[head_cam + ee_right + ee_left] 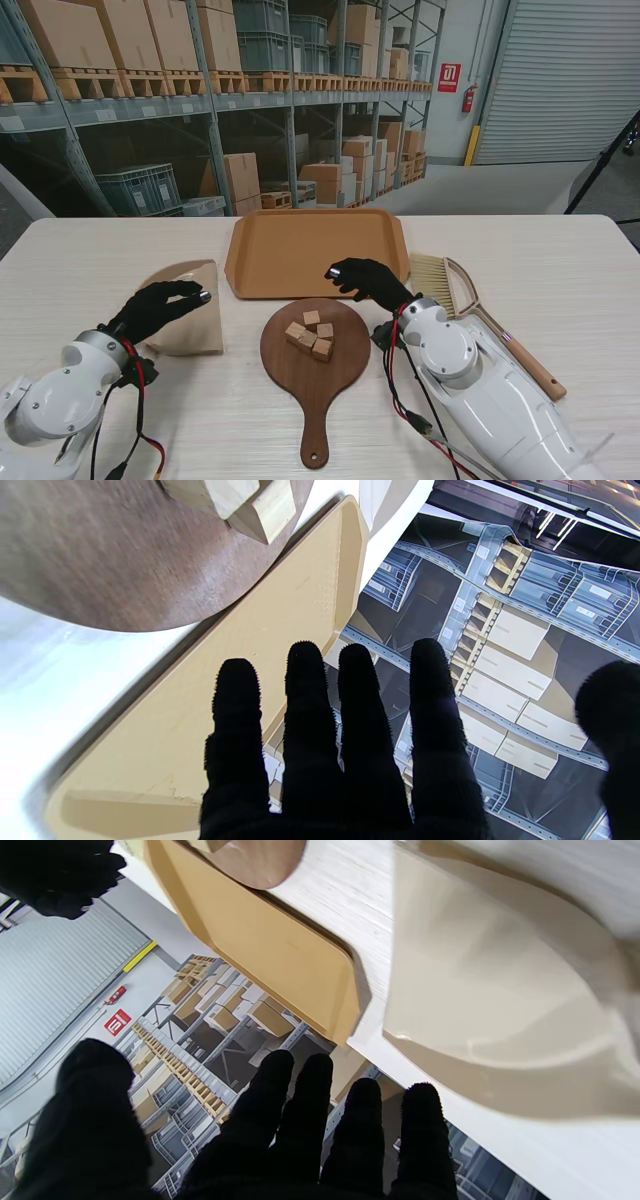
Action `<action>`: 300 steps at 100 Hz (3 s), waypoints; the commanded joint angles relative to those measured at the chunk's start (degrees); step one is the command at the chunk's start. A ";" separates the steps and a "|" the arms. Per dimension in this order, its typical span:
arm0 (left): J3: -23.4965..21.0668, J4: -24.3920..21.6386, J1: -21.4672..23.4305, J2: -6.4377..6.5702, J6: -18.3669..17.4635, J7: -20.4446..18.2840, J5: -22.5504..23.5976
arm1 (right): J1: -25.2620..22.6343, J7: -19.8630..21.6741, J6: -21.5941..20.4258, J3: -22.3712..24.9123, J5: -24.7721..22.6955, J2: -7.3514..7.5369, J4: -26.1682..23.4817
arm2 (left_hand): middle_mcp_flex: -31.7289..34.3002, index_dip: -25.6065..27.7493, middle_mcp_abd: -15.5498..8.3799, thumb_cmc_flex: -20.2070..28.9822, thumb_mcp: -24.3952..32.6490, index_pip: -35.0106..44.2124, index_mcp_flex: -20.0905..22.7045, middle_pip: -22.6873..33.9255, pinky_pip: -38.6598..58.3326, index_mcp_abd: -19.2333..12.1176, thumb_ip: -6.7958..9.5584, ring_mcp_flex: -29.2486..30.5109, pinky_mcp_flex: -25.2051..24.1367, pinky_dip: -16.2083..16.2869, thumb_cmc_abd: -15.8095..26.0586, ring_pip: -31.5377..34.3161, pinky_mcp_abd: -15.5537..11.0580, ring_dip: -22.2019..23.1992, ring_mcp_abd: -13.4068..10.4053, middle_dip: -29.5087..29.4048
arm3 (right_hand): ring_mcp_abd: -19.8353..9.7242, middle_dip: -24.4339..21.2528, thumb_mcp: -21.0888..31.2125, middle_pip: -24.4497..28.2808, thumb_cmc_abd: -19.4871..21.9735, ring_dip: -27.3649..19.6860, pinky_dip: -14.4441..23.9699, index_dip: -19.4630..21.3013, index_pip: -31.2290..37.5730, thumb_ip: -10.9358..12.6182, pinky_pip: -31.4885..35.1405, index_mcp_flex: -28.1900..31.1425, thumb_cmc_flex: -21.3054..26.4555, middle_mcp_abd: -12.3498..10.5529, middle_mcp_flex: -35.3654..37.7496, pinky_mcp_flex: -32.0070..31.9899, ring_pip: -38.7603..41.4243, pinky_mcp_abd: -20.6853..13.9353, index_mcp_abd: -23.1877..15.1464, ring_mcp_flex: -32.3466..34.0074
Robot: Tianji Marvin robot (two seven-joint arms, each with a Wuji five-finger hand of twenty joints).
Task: Sweep wood blocks off a wooden cutting board into a dustpan and pour them into a container
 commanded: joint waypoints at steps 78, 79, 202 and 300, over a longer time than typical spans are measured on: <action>-15.11 -4.27 10.97 2.46 -5.05 -6.25 21.53 | -1.52 0.39 0.83 0.22 0.35 0.03 0.35 | -11.59 -4.28 1.78 0.78 0.91 -3.35 -11.36 -6.06 -4.65 3.00 -0.70 -8.43 -3.60 -3.43 -11.00 -2.54 -6.15 -1.29 0.04 -1.26 | -0.99 0.94 -1.91 1.15 0.80 0.06 1.49 0.05 0.51 1.23 0.23 0.65 -1.73 -0.54 1.62 -0.06 1.16 1.52 -0.87 1.43; -15.14 -4.08 10.94 2.46 -5.13 -6.08 21.86 | -1.52 0.42 0.81 0.22 0.35 0.03 0.36 | -11.59 -4.28 1.73 0.79 0.92 -3.33 -11.31 -6.04 -4.54 3.04 -0.70 -8.37 -3.59 -3.38 -10.97 -2.47 -6.16 -1.26 0.00 -1.25 | -0.93 0.95 -1.91 1.15 0.77 0.07 1.49 0.06 0.51 1.23 0.25 0.65 -1.72 -0.60 1.63 -0.03 1.16 1.53 -0.88 1.45; -7.64 14.26 -1.82 5.02 -5.87 -10.39 33.20 | -1.21 2.12 0.68 0.01 -0.14 0.55 0.21 | -10.43 -4.31 0.39 2.72 1.00 -3.11 -11.64 -1.70 5.00 1.49 -0.82 -4.72 -2.41 1.18 -8.20 5.69 -5.66 0.28 -0.52 1.28 | -0.95 0.98 -1.90 1.26 0.97 0.10 1.46 0.04 0.55 1.24 0.50 0.51 -1.59 -0.51 1.87 0.10 1.32 1.49 -0.91 1.70; -0.41 21.21 -6.97 4.31 3.13 -5.20 30.53 | -1.11 3.25 1.18 -0.27 0.30 0.71 0.45 | 17.33 4.71 -5.25 29.48 0.47 32.35 0.47 13.98 18.82 -6.34 -1.68 15.70 10.12 8.84 6.35 19.10 -4.71 3.49 -3.11 9.61 | -0.87 1.01 -1.88 1.42 1.18 0.13 1.40 0.01 0.74 1.28 1.01 0.99 -1.11 -0.52 2.25 0.39 1.53 1.49 -0.80 1.98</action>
